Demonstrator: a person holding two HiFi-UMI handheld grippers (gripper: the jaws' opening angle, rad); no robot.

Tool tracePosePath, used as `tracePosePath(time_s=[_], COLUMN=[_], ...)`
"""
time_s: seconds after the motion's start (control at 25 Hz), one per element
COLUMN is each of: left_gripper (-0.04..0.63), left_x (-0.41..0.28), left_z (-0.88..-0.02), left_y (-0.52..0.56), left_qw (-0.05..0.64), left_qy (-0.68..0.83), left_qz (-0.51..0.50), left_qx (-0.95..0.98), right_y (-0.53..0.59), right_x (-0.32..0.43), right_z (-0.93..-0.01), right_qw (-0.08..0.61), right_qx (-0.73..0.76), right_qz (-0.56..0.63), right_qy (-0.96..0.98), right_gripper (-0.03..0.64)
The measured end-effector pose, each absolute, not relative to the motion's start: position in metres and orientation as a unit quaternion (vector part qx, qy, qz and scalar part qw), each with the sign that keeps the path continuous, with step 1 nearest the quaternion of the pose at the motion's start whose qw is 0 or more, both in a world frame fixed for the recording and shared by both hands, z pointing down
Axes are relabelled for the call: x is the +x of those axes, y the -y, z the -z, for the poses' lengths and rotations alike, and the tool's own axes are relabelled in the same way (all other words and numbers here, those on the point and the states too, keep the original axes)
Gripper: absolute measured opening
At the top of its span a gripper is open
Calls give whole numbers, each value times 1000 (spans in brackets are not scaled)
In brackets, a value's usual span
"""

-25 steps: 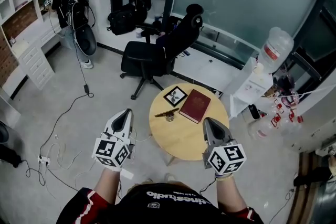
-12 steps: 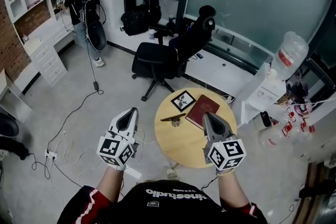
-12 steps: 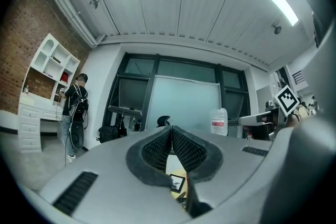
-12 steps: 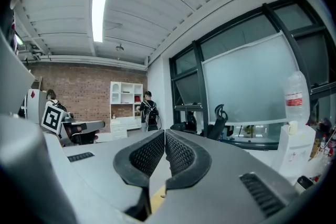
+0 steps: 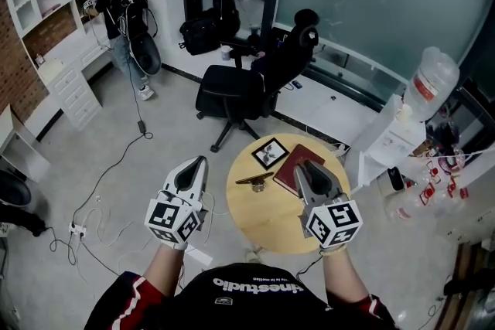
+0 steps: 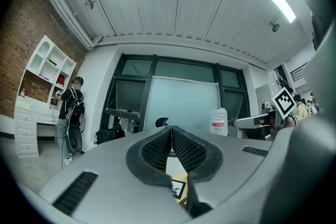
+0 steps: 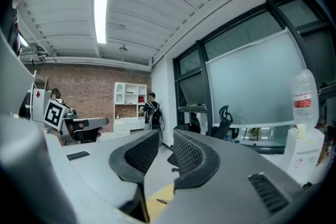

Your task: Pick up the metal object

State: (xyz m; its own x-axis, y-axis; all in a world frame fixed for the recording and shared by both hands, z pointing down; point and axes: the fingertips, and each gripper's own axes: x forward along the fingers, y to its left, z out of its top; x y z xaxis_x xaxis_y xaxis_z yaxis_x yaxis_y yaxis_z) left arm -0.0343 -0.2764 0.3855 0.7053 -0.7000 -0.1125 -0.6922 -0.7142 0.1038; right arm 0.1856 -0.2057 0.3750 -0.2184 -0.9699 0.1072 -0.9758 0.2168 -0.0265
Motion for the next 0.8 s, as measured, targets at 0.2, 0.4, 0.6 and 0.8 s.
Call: tracePosePath(time_s=[0.2, 0.4, 0.6, 0.8], left_gripper=[21, 21, 21, 20], left_x=[-24, -17, -3, 11], left_z=[-386, -389, -399, -419], left_y=[278, 276, 278, 277], left_qw=[23, 18, 20, 29], left_qy=[373, 362, 357, 350], left_qz=[66, 58, 46, 29], left_qx=[925, 930, 933, 936], right_y=[217, 232, 249, 262], right_x=[188, 182, 169, 164], right_z=[-382, -414, -459, -509], right_qw=[40, 72, 108, 139], right_qx=[612, 591, 542, 505], right_qz=[-42, -48, -64, -76], right_qy=[788, 802, 831, 848], right_gripper=[114, 115, 120, 120])
